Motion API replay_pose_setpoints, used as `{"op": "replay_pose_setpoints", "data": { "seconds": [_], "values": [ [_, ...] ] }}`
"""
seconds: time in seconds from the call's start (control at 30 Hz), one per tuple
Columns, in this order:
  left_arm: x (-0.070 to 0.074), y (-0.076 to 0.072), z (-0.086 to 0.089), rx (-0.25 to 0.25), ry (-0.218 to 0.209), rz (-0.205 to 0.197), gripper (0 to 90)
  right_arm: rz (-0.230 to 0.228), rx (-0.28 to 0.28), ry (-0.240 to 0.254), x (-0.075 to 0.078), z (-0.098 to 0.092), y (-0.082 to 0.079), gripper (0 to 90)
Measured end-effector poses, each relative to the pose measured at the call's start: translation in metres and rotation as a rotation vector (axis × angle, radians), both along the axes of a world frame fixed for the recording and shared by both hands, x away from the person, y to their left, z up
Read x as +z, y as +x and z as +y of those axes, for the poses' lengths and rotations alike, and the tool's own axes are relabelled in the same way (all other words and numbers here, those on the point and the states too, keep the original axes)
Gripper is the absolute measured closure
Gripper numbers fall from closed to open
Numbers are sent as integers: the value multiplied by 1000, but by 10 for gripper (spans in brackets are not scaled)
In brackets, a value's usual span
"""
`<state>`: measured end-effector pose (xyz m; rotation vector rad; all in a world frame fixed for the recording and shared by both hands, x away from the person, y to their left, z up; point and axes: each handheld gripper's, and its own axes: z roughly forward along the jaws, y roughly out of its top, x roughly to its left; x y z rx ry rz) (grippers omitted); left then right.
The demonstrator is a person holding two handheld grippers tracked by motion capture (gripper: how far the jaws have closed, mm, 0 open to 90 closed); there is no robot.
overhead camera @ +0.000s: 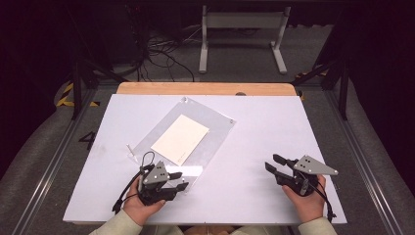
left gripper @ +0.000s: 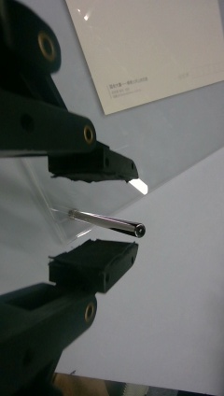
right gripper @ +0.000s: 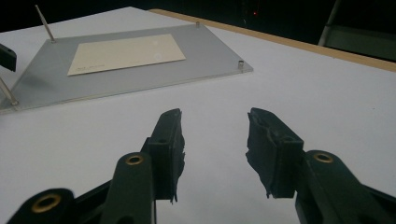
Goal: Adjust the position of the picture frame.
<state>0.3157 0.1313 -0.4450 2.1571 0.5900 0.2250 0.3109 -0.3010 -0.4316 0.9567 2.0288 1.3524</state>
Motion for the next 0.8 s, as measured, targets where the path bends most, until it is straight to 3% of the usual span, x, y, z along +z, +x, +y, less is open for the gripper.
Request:
{"op": "replay_pose_setpoints", "data": {
  "seconds": [0.13, 0.2, 0.43, 0.8],
  "values": [
    [0, 0, -4, -20, 8, 5, 841, 0, 0, -1, 0, 0, 0, 551],
    [2, -1, -6, -17, 25, 0, 847, 0, -1, -1, 0, 0, 0, 551],
    [5, 0, -13, -19, 22, 13, 852, -10, 4, 0, 1, 0, -1, 550],
    [8, 5, -71, -78, 32, 18, 853, -7, 16, 6, 2, 0, -3, 550]
  ]
}}
